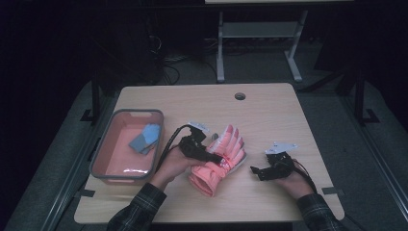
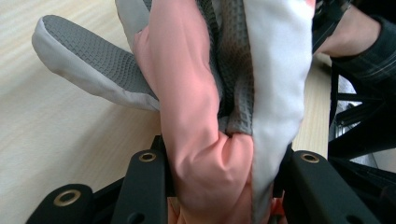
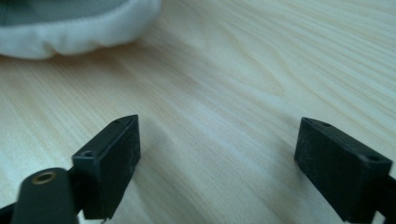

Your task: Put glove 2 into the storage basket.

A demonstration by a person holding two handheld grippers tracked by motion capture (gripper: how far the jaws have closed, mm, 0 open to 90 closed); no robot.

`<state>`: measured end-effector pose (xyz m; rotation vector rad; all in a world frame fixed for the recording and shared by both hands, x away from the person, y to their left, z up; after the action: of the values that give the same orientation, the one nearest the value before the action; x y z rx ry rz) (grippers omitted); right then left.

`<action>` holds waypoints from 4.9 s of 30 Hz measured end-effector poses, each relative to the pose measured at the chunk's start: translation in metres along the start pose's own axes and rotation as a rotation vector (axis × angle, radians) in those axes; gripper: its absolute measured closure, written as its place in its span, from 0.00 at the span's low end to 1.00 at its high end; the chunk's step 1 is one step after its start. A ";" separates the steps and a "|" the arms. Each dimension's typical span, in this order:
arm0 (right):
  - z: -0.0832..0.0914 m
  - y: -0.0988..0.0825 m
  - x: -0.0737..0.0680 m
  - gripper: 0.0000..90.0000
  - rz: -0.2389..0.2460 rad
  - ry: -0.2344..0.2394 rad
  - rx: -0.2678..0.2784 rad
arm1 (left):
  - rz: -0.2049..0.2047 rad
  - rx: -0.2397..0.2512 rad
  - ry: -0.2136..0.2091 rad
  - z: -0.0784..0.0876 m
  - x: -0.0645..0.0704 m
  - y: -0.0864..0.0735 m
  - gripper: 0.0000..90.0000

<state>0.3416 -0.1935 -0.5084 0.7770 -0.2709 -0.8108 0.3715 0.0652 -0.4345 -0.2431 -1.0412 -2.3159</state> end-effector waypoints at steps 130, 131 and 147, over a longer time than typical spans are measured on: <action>-0.002 0.000 0.000 0.14 -0.011 -0.001 0.012 | 0.180 0.179 0.494 0.230 -0.107 -0.077 0.16; -0.002 0.000 0.000 0.14 -0.008 -0.001 0.011 | 0.168 0.189 0.490 0.231 -0.104 -0.074 0.16; -0.002 0.000 -0.001 0.14 -0.013 -0.005 0.012 | 0.027 0.259 0.436 0.209 -0.062 -0.030 0.16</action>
<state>0.3420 -0.1920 -0.5093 0.7894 -0.2754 -0.8244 0.3907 0.2607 -0.3352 0.3338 -1.0806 -2.0508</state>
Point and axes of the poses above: each handheld gripper's, and its own axes: z roughly backward along the jaws, y roughly out of its top, x roughly to its right, the point moved 4 cm from there along -z, roughly forward along the jaws, and after that the axes turned 3 degrees about y, right-handed, at the moved point
